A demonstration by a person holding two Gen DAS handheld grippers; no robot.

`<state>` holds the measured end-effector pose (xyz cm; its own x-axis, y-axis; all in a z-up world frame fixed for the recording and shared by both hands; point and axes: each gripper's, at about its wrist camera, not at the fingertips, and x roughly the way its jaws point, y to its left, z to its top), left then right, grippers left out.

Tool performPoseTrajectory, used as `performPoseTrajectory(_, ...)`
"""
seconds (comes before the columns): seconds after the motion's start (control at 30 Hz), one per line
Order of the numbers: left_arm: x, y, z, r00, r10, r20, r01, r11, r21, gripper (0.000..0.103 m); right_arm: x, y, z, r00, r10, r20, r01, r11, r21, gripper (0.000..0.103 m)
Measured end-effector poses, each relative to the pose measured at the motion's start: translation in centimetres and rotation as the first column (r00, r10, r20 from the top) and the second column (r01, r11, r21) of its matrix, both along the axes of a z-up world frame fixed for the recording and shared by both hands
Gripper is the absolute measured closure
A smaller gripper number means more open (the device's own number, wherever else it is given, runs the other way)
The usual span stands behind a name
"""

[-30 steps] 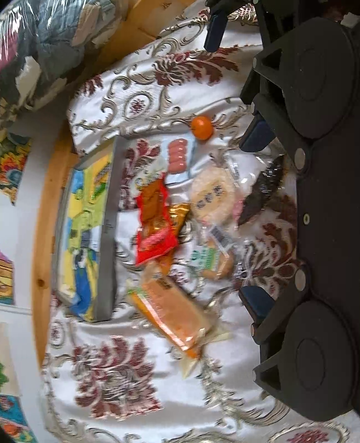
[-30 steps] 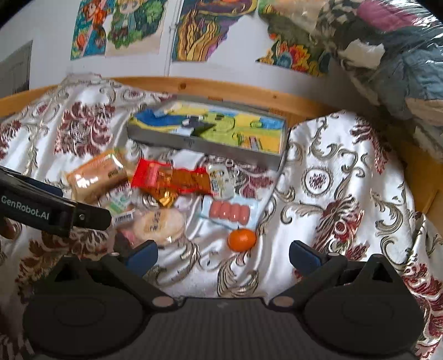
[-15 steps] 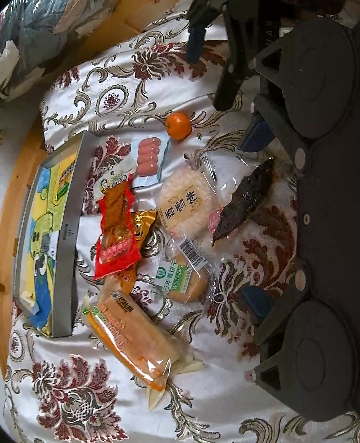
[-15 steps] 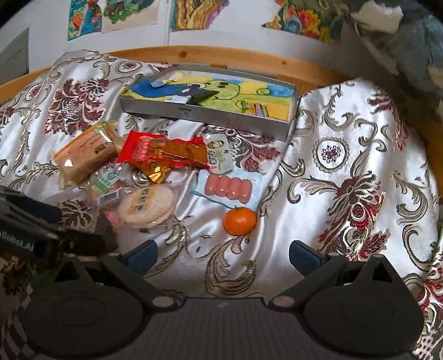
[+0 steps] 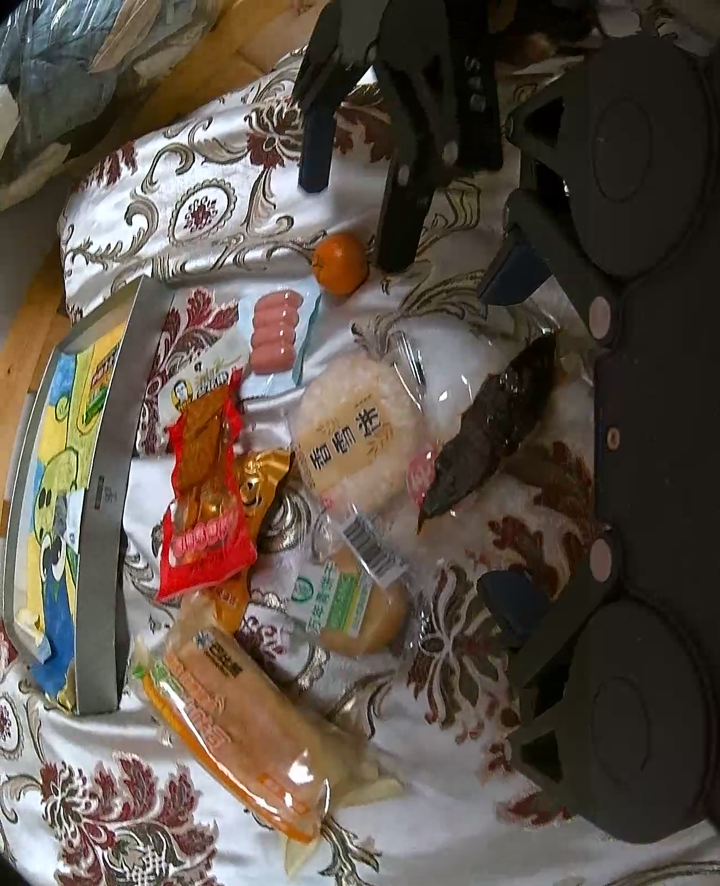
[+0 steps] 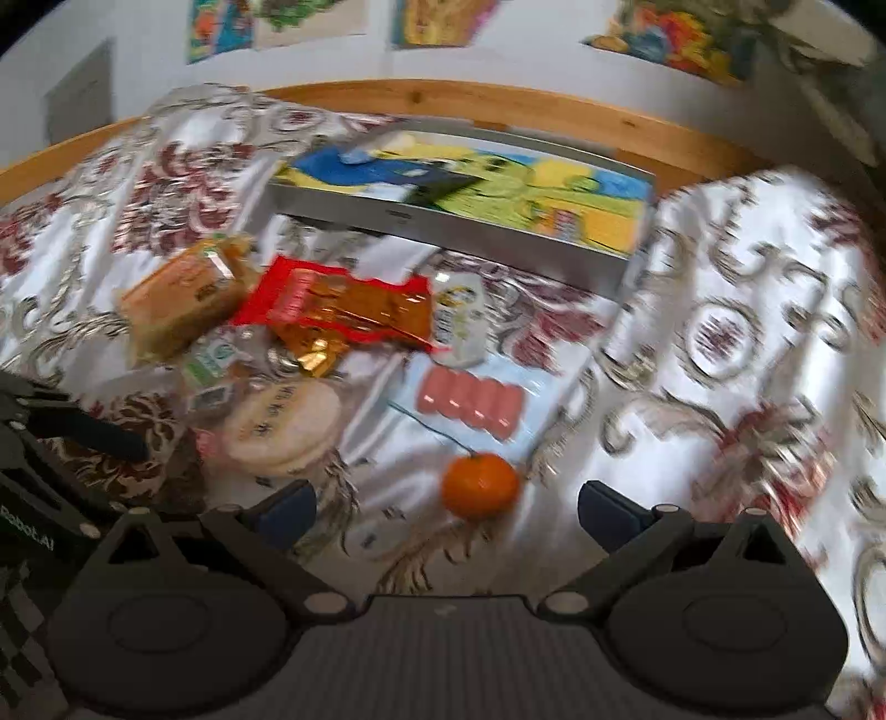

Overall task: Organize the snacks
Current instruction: 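Grasp the tangerine with the right tool while the left tool reaches the brown pack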

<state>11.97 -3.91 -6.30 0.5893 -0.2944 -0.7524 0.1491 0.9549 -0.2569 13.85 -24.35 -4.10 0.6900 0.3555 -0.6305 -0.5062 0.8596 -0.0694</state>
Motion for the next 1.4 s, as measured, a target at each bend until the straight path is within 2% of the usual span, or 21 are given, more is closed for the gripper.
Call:
performPoseTrajectory(0.2, 0.1, 0.0, -0.1, 1.0, -0.007, 0.003, 0.007, 1.0, -0.008, 0.003, 1.9, 0.8, -0.5, 0.994, 0.104, -0.031, -0.103, 0.994, 0.025, 0.01)
performPoseTrajectory(0.43, 0.1, 0.2, -0.1, 1.0, -0.008, 0.01, 0.008, 1.0, -0.016, 0.012, 4.4, 0.4, -2.0, 0.994, 0.075, -0.085, -0.07, 0.995, 0.068, 0.017)
performPoseTrajectory(0.53, 0.1, 0.5, -0.1, 1.0, 0.002, 0.013, -0.002, 1.0, -0.032, 0.017, 4.9, -0.4, -2.8, 0.986, 0.065, -0.15, -0.048, 0.992, 0.114, 0.025)
performPoseTrajectory(0.63, 0.0, 0.6, -0.1, 1.0, 0.012, 0.016, -0.011, 0.999, -0.043, 0.022, 4.7, -0.9, -2.9, 0.984, 0.058, -0.167, -0.032, 0.988, 0.154, 0.033)
performPoseTrajectory(0.87, -0.5, 0.4, -0.1, 0.999, 0.012, 0.03, -0.011, 0.999, -0.044, 0.03, 3.3, -0.7, -2.7, 0.985, 0.063, -0.161, -0.037, 0.986, 0.161, 0.053)
performPoseTrajectory(0.97, -0.5, 0.5, -0.1, 0.999, 0.022, 0.041, -0.02, 0.999, -0.036, 0.038, 3.0, -0.3, -2.7, 0.986, 0.071, -0.153, -0.047, 0.987, 0.156, 0.061)
performPoseTrajectory(1.17, 0.1, 1.5, -0.3, 0.997, 0.069, 0.035, -0.067, 0.996, -0.064, 0.042, 2.2, 0.2, -2.9, 0.993, 0.056, -0.109, -0.041, 0.991, 0.131, 0.064)
performPoseTrajectory(1.23, 0.3, 1.6, -0.2, 0.997, 0.074, 0.037, -0.071, 0.995, -0.072, 0.04, 2.0, 0.5, -2.9, 0.994, 0.056, -0.097, -0.043, 0.991, 0.123, 0.064)
performPoseTrajectory(1.3, 0.4, 1.7, -0.3, 0.995, 0.09, 0.034, -0.087, 0.994, -0.069, 0.033, 1.9, 0.7, -3.0, 0.994, 0.057, -0.093, -0.046, 0.992, 0.119, 0.064)
performPoseTrajectory(1.4, 0.6, 2.1, -0.4, 0.994, 0.11, 0.028, -0.107, 0.991, -0.08, 0.033, 2.1, 0.6, -3.1, 0.994, 0.052, -0.1, -0.038, 0.99, 0.138, 0.057)
